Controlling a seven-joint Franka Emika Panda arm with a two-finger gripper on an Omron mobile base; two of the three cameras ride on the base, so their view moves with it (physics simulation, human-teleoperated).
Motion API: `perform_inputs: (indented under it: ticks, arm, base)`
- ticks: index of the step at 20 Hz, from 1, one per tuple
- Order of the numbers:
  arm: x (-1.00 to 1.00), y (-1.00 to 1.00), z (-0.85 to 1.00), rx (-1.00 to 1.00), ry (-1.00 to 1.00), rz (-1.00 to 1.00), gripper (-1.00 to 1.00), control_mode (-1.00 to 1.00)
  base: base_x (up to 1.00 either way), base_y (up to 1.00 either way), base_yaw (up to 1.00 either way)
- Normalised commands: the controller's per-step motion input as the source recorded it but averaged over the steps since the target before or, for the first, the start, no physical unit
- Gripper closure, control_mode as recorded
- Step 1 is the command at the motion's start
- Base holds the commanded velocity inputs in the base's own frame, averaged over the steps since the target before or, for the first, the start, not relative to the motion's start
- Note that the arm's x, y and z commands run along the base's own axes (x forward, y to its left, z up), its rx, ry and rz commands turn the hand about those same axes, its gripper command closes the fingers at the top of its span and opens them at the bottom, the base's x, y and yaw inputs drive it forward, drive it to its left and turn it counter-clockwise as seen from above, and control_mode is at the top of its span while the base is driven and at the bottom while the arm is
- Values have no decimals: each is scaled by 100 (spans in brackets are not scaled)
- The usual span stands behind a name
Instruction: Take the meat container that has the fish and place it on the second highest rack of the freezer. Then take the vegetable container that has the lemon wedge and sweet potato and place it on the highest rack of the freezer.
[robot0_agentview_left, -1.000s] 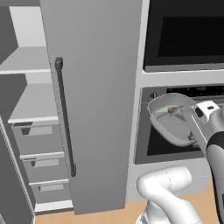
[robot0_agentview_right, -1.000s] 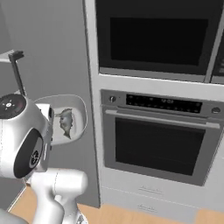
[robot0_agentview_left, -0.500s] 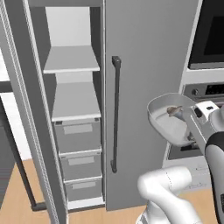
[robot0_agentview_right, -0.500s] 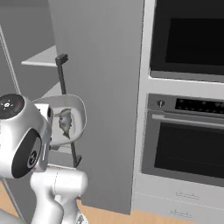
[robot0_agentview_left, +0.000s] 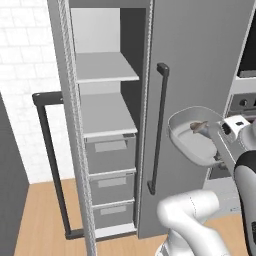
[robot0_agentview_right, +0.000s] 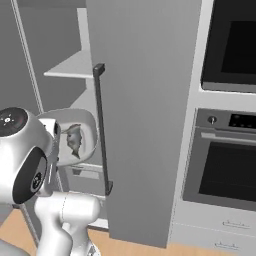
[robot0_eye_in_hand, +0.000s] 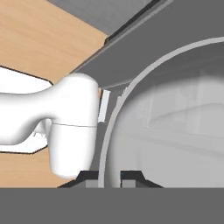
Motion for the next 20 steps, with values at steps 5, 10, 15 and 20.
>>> perform_inputs:
  ticks: [5, 10, 15, 20]
  arm:
    - [0, 0, 0, 0, 0, 0, 100, 100]
    - [0, 0, 0, 0, 0, 0, 100, 100]
    - [0, 0, 0, 0, 0, 0, 100, 100]
    - [0, 0, 0, 0, 0, 0, 100, 100]
  base:
    - [40, 26, -5]
    - [31, 28, -4]
    - [44, 55, 0]
    - [57, 27, 0]
